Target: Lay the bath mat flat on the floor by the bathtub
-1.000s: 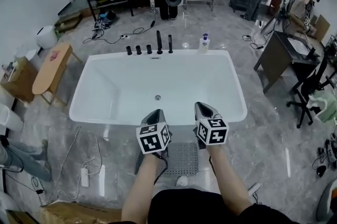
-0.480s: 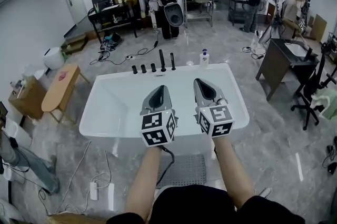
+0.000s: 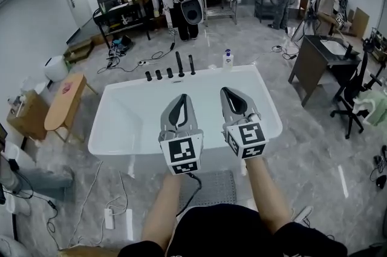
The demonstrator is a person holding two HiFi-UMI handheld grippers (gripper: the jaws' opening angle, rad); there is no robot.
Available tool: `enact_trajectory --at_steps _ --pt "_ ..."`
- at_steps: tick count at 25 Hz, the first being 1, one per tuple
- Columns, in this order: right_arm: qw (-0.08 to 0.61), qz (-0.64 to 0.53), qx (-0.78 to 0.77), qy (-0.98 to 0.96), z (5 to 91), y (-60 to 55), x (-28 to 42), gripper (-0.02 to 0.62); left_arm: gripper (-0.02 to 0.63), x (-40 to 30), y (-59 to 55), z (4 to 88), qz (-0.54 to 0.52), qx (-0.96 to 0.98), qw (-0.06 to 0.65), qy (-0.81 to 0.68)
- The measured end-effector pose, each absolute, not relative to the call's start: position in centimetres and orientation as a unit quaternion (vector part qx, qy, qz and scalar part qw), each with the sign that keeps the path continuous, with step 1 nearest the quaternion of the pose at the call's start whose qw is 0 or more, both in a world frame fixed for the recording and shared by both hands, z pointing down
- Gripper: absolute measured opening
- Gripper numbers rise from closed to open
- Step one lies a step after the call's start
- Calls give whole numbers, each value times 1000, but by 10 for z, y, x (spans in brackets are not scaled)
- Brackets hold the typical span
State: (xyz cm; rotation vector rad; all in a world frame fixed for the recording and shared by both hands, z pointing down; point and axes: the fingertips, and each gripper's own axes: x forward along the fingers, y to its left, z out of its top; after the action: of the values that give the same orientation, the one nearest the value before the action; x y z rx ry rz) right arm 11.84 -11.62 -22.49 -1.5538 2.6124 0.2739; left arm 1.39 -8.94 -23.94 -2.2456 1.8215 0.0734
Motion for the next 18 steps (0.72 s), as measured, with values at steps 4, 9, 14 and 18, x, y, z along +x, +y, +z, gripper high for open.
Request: enact_trajectory --at_steps 4,9,14,18 --pt "24 90 -514 853 -221 -116 125 6 5 19 -90 -240 15 -768 134 626" --pt "19 85 -509 856 -219 -116 124 6 5 22 -90 -246 25 -770 129 625" --pt "11 92 -511 855 -217 -117 125 6 5 21 -94 -244 29 -769 124 627" --pt "13 91 -513 854 -219 -116 131 6 5 25 -96 -241 30 -772 120 624"
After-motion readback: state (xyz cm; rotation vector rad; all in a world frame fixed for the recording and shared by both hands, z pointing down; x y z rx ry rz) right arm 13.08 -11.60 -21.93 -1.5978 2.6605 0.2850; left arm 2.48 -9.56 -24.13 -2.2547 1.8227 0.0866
